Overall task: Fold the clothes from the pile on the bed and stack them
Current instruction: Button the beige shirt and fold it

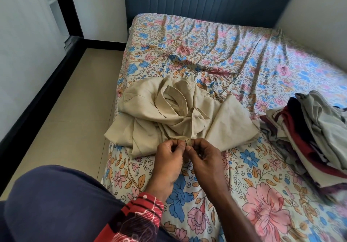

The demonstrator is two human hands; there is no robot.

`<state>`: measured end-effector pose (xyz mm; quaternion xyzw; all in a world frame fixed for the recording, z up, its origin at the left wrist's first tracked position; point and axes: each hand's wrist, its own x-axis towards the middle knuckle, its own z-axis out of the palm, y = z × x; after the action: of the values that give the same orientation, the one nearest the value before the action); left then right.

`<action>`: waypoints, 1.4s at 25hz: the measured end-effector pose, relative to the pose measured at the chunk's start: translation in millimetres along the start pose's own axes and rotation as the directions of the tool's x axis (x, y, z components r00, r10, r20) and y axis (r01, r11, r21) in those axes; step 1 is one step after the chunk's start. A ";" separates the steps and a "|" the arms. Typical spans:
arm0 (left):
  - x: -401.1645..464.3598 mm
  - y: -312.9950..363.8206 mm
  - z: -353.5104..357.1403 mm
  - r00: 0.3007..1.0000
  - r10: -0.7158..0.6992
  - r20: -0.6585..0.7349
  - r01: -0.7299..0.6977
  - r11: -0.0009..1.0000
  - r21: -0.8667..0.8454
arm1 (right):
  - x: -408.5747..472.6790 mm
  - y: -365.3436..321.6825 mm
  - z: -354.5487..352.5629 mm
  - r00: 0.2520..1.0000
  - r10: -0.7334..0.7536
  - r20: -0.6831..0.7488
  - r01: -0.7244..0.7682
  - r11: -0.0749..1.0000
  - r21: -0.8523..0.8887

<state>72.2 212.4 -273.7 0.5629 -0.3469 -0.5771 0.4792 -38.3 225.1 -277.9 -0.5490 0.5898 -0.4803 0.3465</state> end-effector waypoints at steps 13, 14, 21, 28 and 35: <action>-6.9 9.1 -0.6 0.992 -0.048 0.118 0.065 0.988 -0.141 | 1.7 -11.4 6.8 0.996 0.037 -0.078 -0.025 0.989 0.149; -5.8 7.5 -0.7 0.995 -0.021 0.093 0.032 0.993 -0.115 | 1.3 -11.9 6.4 0.997 0.031 -0.074 -0.021 0.991 0.130; -0.2 -1.8 -2.5 0.973 0.231 0.002 -0.227 0.958 0.177 | 0.8 -6.4 6.6 0.982 0.027 -0.185 -0.020 0.999 0.037; -5.1 -0.1 0.1 0.818 0.571 -0.071 -0.442 0.703 0.557 | -9.9 -8.2 15.6 0.934 -0.198 -0.296 0.171 0.978 -0.116; -3.9 -0.9 2.8 0.864 0.498 -0.067 -0.438 0.812 0.387 | -3.6 -4.0 13.3 0.955 -0.121 -0.270 0.118 0.993 -0.030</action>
<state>69.0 216.0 -273.0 0.5832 -0.5335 -0.3190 0.5230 -24.0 226.4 -278.6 -0.5151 0.6007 -0.5669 0.2291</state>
